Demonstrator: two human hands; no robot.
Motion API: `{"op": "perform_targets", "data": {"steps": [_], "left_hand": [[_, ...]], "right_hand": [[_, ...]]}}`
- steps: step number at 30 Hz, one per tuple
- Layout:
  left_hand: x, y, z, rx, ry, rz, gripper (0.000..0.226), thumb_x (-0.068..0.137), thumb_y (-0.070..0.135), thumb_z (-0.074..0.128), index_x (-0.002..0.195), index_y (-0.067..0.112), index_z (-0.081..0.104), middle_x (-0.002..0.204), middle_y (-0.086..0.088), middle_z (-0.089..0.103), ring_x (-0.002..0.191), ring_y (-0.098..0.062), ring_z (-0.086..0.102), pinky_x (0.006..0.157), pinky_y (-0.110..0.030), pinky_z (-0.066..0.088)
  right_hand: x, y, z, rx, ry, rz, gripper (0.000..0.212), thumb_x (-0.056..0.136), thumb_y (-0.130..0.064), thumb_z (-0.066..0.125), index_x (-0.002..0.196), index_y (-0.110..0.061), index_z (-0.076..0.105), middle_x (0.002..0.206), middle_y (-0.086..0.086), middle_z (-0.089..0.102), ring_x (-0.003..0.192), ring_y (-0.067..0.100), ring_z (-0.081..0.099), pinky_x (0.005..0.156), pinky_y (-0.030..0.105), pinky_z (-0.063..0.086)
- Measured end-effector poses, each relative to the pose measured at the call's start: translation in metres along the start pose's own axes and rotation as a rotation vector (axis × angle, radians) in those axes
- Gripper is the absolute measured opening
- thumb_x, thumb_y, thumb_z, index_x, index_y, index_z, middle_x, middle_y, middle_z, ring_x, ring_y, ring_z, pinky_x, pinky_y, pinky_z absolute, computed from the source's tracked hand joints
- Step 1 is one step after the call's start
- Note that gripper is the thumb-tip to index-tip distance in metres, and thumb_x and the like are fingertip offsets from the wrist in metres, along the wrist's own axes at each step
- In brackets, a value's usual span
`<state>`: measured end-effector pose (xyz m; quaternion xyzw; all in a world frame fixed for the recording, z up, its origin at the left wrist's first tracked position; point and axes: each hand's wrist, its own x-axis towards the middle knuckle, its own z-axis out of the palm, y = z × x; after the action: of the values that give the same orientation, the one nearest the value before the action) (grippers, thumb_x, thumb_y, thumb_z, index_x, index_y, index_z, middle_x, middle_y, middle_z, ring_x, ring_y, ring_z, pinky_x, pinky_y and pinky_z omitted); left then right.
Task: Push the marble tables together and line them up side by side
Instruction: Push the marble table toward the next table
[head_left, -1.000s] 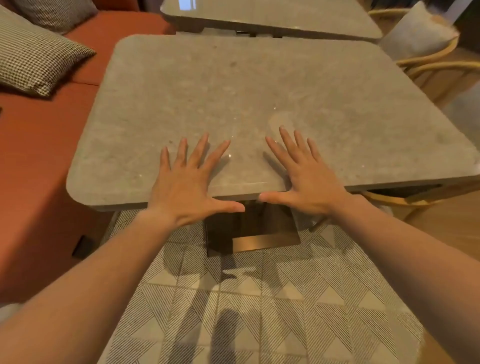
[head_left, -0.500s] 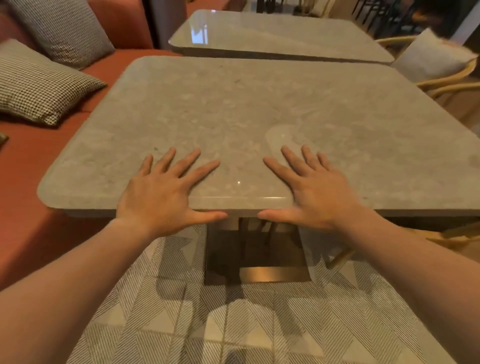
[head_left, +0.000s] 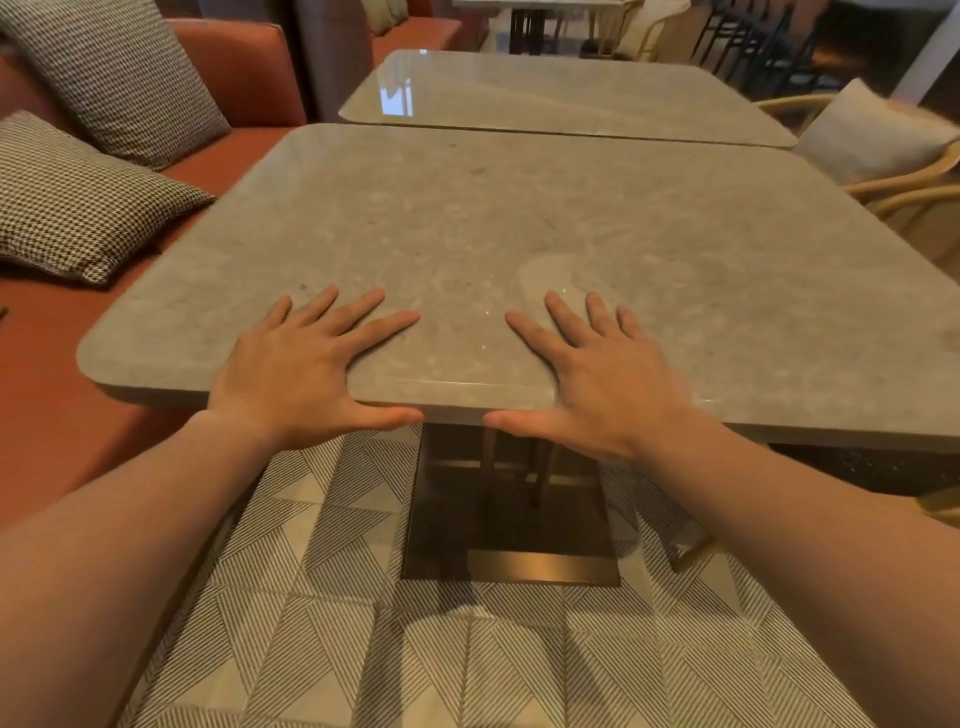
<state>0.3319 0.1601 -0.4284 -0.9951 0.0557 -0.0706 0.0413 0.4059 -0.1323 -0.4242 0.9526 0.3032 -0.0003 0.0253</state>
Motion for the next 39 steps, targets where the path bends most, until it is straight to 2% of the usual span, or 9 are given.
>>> {"op": "perform_targets", "data": {"steps": [13,21,24,27,30,32,34,36,39], "left_hand": [[0.019,-0.023,0.009,-0.024,0.062,0.026,0.117,0.059,0.113,0.0,0.162,0.06,0.011,0.177,0.011,0.027,0.163,-0.03,0.032,0.131,-0.057,0.027],[0.019,-0.029,0.015,-0.021,0.07,0.051,0.112,0.065,0.113,0.005,0.163,0.058,0.009,0.176,0.009,0.029,0.162,-0.032,0.035,0.129,-0.058,0.029],[0.017,-0.028,0.012,-0.049,0.031,0.03,0.113,0.065,0.112,0.002,0.163,0.058,0.005,0.178,0.011,0.023,0.165,-0.03,0.027,0.132,-0.057,0.022],[0.013,-0.019,-0.004,-0.199,-0.081,-0.032,0.107,0.065,0.109,-0.004,0.161,0.062,0.005,0.18,0.014,0.012,0.169,-0.025,0.012,0.135,-0.058,0.008],[-0.002,0.014,-0.029,-0.533,-0.005,-0.054,0.089,0.074,0.1,0.031,0.156,0.066,0.017,0.176,0.018,0.019,0.168,-0.022,0.01,0.135,-0.054,-0.001],[-0.008,0.051,-0.05,-0.7,0.095,-0.005,0.083,0.079,0.094,0.044,0.154,0.069,0.019,0.171,0.032,0.017,0.167,-0.014,0.011,0.133,-0.047,-0.004],[-0.004,0.093,-0.075,-0.794,0.107,0.035,0.08,0.082,0.088,0.05,0.154,0.071,0.019,0.168,0.04,0.013,0.166,-0.008,0.012,0.134,-0.047,-0.002],[0.007,0.13,-0.1,-0.839,0.074,0.066,0.077,0.083,0.082,0.052,0.153,0.072,0.019,0.169,0.036,0.015,0.167,-0.008,0.013,0.136,-0.052,0.001],[0.024,0.185,-0.144,-0.886,0.051,0.097,0.077,0.083,0.08,0.054,0.152,0.072,0.02,0.173,0.03,0.018,0.167,-0.01,0.016,0.136,-0.056,0.008]], "right_hand": [[0.024,-0.006,0.002,-0.004,0.039,0.013,0.122,0.066,-0.111,0.008,0.168,-0.045,0.0,0.181,0.007,0.014,0.165,0.046,0.014,0.132,0.061,0.012],[0.021,-0.006,-0.001,0.01,-0.005,0.019,0.122,0.066,-0.11,0.009,0.168,-0.044,-0.002,0.181,0.008,0.009,0.166,0.046,0.01,0.133,0.061,0.009],[0.018,-0.008,-0.009,0.065,-0.059,0.025,0.121,0.066,-0.109,0.013,0.168,-0.045,-0.003,0.181,0.006,0.005,0.167,0.043,0.004,0.134,0.06,0.005],[0.0,-0.008,-0.033,0.407,-0.044,0.058,0.11,0.073,-0.101,0.029,0.167,-0.045,0.015,0.178,-0.001,0.022,0.166,0.028,0.017,0.134,0.057,0.012],[-0.048,0.001,-0.057,0.711,0.187,0.035,0.095,0.083,-0.089,0.053,0.163,-0.045,0.03,0.164,-0.017,0.042,0.151,0.001,0.035,0.131,0.051,0.029],[-0.085,0.015,-0.076,0.771,0.295,0.032,0.091,0.083,-0.089,0.053,0.161,-0.046,0.033,0.161,-0.025,0.041,0.152,-0.005,0.035,0.129,0.045,0.032],[-0.117,0.036,-0.097,0.786,0.325,0.08,0.089,0.084,-0.087,0.054,0.16,-0.048,0.032,0.163,-0.027,0.037,0.154,-0.012,0.028,0.131,0.044,0.031],[-0.142,0.059,-0.116,0.767,0.326,0.122,0.086,0.085,-0.079,0.058,0.161,-0.046,0.032,0.166,-0.025,0.035,0.155,-0.014,0.023,0.132,0.048,0.027],[-0.177,0.1,-0.146,0.791,0.347,0.155,0.082,0.085,-0.073,0.061,0.158,-0.049,0.03,0.168,-0.023,0.033,0.158,-0.005,0.024,0.133,0.05,0.025]]}}
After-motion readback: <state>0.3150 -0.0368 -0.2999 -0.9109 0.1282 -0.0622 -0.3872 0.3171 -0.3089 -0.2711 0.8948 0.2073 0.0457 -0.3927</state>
